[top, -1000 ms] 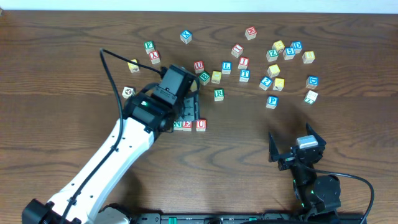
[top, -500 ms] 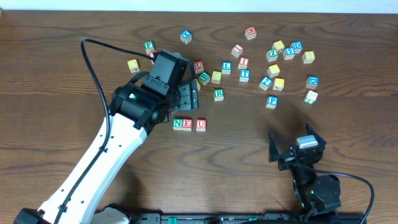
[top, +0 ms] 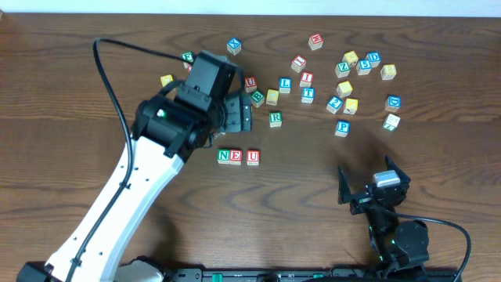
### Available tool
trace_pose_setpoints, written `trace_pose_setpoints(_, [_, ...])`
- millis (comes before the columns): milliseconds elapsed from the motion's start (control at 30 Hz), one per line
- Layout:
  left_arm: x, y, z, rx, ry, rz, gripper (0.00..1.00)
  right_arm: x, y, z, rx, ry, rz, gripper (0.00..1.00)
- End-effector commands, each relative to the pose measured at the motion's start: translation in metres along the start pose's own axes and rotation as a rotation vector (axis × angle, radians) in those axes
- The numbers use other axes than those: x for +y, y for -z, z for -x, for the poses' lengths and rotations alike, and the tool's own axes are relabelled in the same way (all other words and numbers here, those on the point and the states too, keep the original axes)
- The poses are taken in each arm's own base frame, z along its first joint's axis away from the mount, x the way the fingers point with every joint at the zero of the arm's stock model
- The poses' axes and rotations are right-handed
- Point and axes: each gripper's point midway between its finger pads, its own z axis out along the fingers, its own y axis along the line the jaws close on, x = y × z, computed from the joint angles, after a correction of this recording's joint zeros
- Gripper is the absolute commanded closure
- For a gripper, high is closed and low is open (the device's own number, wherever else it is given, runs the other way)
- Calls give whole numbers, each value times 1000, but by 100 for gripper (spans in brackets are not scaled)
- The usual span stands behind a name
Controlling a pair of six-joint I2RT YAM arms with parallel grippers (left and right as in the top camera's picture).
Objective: Spell out NEURIPS
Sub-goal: 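Move the left gripper back-left toward the green R block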
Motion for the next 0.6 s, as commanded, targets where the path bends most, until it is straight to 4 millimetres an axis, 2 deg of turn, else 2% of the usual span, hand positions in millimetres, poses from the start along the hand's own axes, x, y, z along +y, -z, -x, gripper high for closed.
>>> trace_pose_setpoints(0, [-1, -5, 12, 10, -33, 23, 13, 0, 0, -1, 1, -2, -1, 1])
trace_pose_setpoints(167, [-3, -16, 14, 33, -34, 35, 12, 0, 0, -1, 1, -2, -1, 1])
trace_pose_setpoints(567, [-2, -48, 5, 113, -35, 64, 12, 0, 0, -1, 2, -2, -1, 1])
